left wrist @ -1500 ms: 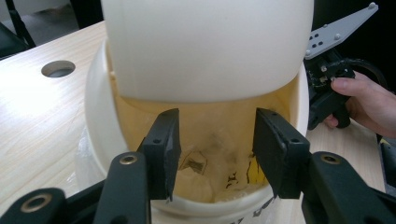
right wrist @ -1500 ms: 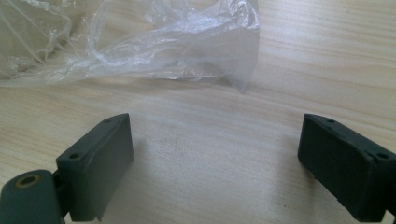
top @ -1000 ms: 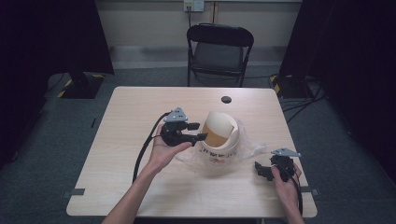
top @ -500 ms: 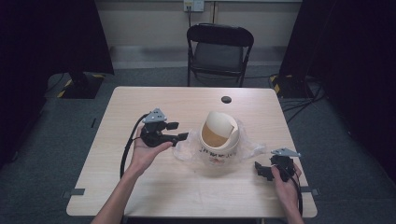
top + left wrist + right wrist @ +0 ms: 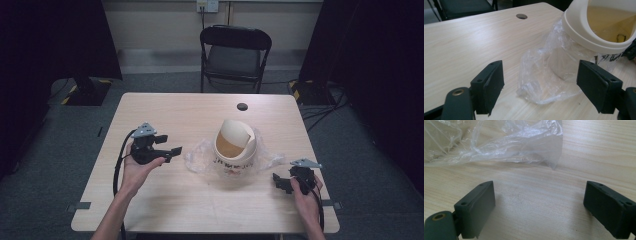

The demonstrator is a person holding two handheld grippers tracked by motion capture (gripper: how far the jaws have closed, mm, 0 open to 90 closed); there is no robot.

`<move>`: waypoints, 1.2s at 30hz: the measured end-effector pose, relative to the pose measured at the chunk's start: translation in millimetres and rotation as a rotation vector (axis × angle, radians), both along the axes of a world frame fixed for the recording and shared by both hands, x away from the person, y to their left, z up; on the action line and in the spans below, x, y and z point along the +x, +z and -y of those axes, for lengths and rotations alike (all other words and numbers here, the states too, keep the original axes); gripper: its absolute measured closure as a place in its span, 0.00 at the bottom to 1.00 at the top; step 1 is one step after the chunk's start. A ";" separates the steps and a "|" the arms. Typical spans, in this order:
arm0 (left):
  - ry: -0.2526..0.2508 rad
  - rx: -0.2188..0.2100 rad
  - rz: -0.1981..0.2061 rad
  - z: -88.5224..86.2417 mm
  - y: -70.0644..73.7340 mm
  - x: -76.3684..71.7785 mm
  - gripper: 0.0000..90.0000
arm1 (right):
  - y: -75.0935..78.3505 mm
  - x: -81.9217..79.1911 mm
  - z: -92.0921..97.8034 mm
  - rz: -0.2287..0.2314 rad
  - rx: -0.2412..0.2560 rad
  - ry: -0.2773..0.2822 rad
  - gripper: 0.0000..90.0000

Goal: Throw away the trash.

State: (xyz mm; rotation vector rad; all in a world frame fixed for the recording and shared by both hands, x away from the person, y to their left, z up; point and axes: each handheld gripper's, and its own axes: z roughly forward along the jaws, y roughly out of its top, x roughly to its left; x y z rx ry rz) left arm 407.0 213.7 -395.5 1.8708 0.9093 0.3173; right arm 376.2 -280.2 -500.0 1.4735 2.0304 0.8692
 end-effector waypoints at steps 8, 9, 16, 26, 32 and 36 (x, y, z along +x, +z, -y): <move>0.067 0.034 -0.015 -34.3 -9.6 -9.5 0.23 | 0.2 -0.5 0.1 -0.002 0.000 0.000 0.11; 0.078 0.028 -0.018 -37.8 -11.2 -10.1 0.22 | 0.2 -0.4 0.1 -0.002 0.000 0.000 0.11; 0.110 0.107 -0.050 -56.5 -27.8 -16.9 0.20 | 0.1 -0.8 0.0 -0.003 0.000 -0.002 0.11; 0.188 0.120 -0.127 -83.3 -56.5 -21.8 0.19 | 0.1 -2.0 -0.1 -0.003 0.002 -0.007 0.11; 0.225 0.162 -0.200 -92.2 -76.8 -21.5 0.19 | 0.1 -2.0 -0.1 -0.003 0.002 -0.006 0.11; 0.233 0.201 -0.230 -95.9 -89.9 -25.5 0.19 | 0.1 -2.0 0.0 -0.003 0.002 -0.006 0.11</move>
